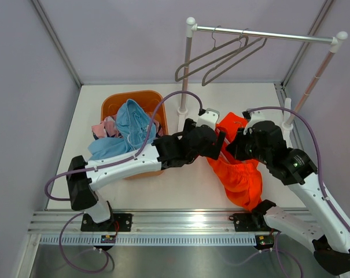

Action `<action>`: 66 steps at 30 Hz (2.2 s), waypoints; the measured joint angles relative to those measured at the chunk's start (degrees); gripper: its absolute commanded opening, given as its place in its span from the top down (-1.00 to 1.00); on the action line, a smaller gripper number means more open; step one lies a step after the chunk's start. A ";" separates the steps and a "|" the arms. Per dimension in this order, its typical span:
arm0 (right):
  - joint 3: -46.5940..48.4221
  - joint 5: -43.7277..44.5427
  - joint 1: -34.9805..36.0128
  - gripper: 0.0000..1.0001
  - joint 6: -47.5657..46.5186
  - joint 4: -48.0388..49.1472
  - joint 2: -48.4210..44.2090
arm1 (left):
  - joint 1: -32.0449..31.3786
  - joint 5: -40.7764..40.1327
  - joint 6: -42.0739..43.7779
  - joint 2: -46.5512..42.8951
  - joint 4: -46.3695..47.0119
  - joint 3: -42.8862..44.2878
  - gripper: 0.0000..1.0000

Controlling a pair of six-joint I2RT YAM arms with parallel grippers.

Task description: Remove the shorts from the hanger

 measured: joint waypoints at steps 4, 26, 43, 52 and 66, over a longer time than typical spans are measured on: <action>0.00 -0.02 0.02 1.00 0.07 0.07 0.26 | 0.00 -0.02 0.04 -0.24 0.52 0.00 -0.79; 1.90 1.44 0.11 1.00 0.02 -2.82 -0.76 | 3.32 2.86 3.50 8.07 -0.31 12.11 1.00; 3.30 4.00 0.09 1.00 -0.26 -3.30 -2.14 | 11.96 7.76 5.25 20.52 -4.42 26.84 1.00; 3.87 5.75 0.09 1.00 -0.15 -5.03 -4.00 | 12.33 10.82 5.73 19.02 -0.66 20.87 1.00; 7.50 8.63 0.11 1.00 -0.09 -2.91 -3.93 | 9.73 14.43 7.85 11.08 11.08 1.84 1.00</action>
